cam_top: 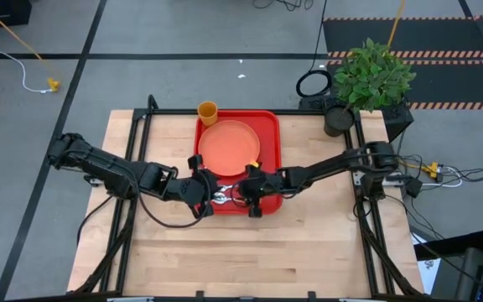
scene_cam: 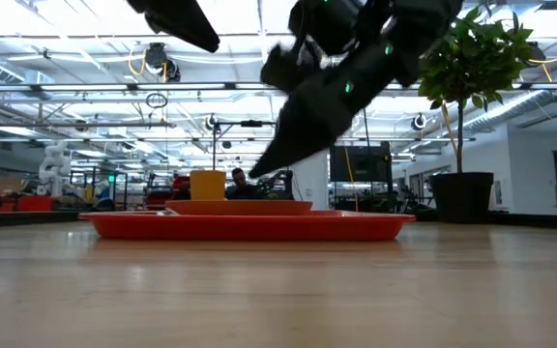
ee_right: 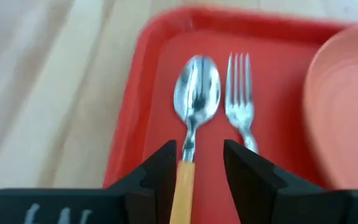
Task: Pick and place plate/cup/fork/spoon on tray
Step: Return to Home Position
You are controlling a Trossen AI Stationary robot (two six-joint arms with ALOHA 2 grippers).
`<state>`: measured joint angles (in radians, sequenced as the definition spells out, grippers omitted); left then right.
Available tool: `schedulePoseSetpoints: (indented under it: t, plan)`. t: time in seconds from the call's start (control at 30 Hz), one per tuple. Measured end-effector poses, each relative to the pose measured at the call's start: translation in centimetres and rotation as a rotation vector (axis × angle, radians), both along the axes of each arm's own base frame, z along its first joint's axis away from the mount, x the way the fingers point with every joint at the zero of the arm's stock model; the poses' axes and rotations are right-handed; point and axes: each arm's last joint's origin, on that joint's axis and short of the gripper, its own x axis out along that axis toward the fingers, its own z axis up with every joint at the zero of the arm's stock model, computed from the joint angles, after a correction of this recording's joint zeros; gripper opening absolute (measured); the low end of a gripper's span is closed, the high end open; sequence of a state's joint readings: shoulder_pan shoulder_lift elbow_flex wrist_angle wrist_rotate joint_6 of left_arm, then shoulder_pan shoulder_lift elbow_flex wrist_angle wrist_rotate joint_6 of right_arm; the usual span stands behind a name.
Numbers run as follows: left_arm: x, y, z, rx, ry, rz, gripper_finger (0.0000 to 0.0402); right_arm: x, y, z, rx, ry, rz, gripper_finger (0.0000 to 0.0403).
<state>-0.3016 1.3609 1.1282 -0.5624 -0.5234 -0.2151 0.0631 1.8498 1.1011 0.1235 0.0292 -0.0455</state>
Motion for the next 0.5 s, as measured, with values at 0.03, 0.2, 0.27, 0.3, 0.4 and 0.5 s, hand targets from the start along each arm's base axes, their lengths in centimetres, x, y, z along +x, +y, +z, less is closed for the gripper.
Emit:
schedulePoseSetpoints:
  t: [0.03,0.2,0.27,0.3,0.4,0.5]
  plan:
    - [0.0,0.0,0.0,0.004,-0.005,0.003,0.0113,-0.2,0.0,0.7,-0.001,-0.013,0.002,0.0124]
    - [0.2,0.0,0.2,0.03,-0.027,-0.003,0.0113,-1.7,-0.1,4.2,-0.011,-0.034,0.012,0.0123]
    - [0.2,0.0,0.3,0.035,-0.032,-0.002,0.0113,-2.4,-0.1,5.3,-0.014,-0.035,0.017,0.0123]
    - [0.2,0.0,0.3,0.037,-0.032,-0.001,0.0113,-2.8,0.0,5.9,-0.015,-0.038,0.02,0.0123]
    - [0.2,0.0,0.0,0.052,-0.025,-0.007,0.0113,-4.3,0.0,7.2,-0.016,-0.069,0.027,0.0123]
    - [-0.1,0.1,-1.2,0.075,0.01,-0.01,0.0113,-6.3,-0.1,7.7,-0.021,-0.117,0.034,0.0123]
